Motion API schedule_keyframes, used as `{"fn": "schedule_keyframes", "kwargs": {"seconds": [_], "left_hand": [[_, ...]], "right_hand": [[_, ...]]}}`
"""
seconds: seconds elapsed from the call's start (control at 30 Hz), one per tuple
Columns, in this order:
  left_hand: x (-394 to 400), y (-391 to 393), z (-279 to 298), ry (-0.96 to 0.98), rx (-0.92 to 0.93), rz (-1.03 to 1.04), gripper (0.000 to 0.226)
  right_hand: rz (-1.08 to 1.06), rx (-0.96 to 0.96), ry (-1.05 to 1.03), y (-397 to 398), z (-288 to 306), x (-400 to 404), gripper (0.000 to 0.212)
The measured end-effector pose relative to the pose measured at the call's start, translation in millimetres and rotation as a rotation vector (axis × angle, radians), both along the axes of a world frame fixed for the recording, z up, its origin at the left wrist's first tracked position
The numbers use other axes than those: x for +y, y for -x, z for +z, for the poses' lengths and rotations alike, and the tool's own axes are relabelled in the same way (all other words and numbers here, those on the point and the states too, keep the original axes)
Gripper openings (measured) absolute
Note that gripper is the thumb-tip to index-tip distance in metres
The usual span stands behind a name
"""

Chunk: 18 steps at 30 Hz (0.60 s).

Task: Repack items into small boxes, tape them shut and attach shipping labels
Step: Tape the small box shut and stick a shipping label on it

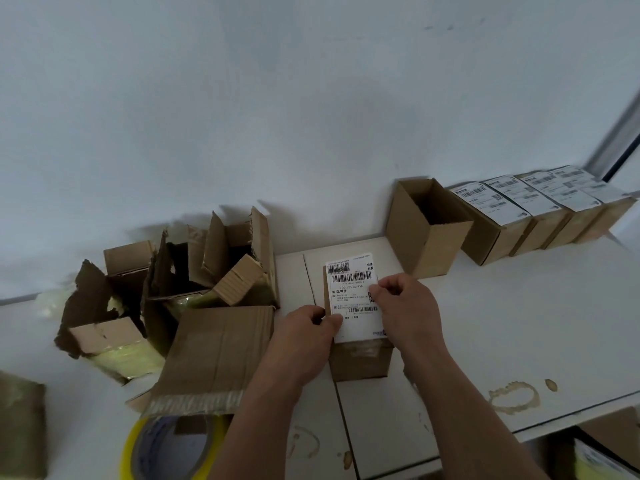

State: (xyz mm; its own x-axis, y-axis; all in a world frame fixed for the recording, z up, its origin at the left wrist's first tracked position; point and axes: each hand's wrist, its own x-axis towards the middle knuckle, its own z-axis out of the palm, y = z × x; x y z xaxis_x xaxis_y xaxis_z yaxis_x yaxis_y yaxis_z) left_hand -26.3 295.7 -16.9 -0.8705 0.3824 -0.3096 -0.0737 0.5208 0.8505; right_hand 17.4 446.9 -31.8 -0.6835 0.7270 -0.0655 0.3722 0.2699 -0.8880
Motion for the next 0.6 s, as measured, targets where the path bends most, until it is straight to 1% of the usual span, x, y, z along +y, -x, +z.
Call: {"fn": "schedule_keyframes", "kwargs": {"seconds": [0.17,0.37,0.43,0.5,0.6], "left_hand": [[-1,-1,-1,0.049,0.039,-0.029,0.040],[2,-2,-1,0.048,0.033,-0.042,0.034],[3,-3,0,0.044,0.033,-0.040,0.033],[4,-5,0,0.034,0.036,-0.039,0.031],[6,-7,1,0.034,0.036,-0.039,0.030]], "right_hand": [[-0.010,-0.019,0.007,0,1,3,0.011],[0.025,-0.080,-0.029,0,0,9,0.018],[0.045,-0.101,-0.011,-1,2,11,0.027],[0.068,-0.138,-0.036,3,6,12,0.042],[0.128,-0.236,-0.175,20,16,16,0.067]]}}
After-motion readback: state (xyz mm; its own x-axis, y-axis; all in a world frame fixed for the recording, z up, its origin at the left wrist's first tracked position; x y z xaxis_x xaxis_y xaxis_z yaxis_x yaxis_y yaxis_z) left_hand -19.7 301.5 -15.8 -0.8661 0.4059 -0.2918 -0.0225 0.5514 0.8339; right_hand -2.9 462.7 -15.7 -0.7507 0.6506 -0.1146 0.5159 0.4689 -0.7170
